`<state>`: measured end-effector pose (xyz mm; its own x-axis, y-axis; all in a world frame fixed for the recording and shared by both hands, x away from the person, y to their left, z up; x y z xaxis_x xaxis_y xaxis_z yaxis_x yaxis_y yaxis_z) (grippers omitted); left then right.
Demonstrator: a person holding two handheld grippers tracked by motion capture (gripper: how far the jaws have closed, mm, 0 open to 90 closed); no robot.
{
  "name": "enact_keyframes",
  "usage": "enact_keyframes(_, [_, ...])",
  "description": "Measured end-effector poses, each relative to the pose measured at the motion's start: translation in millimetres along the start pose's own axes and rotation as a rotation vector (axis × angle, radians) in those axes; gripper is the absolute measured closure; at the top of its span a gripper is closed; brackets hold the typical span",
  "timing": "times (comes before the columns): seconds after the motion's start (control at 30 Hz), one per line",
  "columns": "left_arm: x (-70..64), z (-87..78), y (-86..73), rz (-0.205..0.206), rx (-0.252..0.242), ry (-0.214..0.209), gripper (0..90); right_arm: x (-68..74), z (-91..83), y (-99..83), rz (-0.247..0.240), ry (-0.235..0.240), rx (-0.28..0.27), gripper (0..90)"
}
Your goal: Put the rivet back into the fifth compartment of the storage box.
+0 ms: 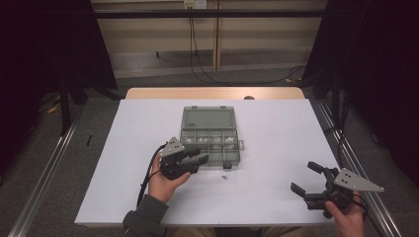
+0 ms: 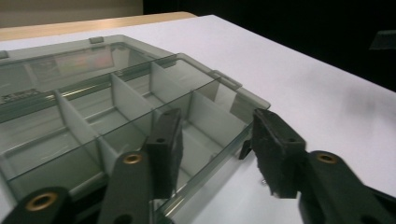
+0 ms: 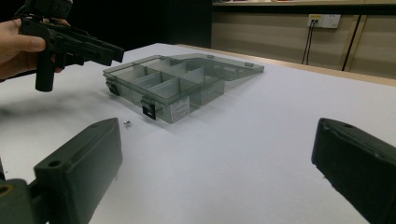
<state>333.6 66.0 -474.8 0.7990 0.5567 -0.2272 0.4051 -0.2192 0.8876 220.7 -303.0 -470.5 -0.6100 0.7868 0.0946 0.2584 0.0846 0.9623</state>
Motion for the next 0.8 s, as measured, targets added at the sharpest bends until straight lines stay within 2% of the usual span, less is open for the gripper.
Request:
enact_keyframes(0.1, [-2.4,2.1,0.7,-0.004,0.001,-0.014,43.6,-0.5,0.2,-0.2,-0.002,-0.001,-0.002,1.7])
enact_keyframes(0.2, [-6.3,4.9,1.2,-0.009,0.002,-0.035,41.4,-0.7,0.2,-0.2,-0.004,-0.001,-0.001,1.7])
enact_keyframes(0.37, [-12.5,9.0,2.8,0.013,-0.009,-0.074,30.0,-0.8,0.3,-0.3,-0.005,-0.002,-0.001,1.7])
enact_keyframes(0.4, [-13.4,9.8,3.1,0.015,-0.01,-0.075,25.3,-0.8,0.3,-0.2,-0.005,-0.002,-0.001,1.7])
enact_keyframes(0.67, [-25.3,19.1,3.2,0.048,0.006,-0.123,15.2,-0.5,0.4,-0.4,-0.004,0.0,0.002,1.7])
enact_keyframes(0.8, [-29.3,21.8,2.0,0.056,0.018,-0.135,13.6,-0.3,0.5,-0.4,-0.005,0.0,0.003,1.7])
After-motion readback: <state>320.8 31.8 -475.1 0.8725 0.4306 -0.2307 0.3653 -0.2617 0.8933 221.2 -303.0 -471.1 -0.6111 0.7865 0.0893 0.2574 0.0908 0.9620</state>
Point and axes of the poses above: each handheld gripper's, and its own axes: z roughly forward along the jaws, y roughly out of its top, x roughly to its left, the point moved 5 cm from there along z, roughly forward along the jaws, and after that the axes turned 1 degree about x, right-handed, at the moved point
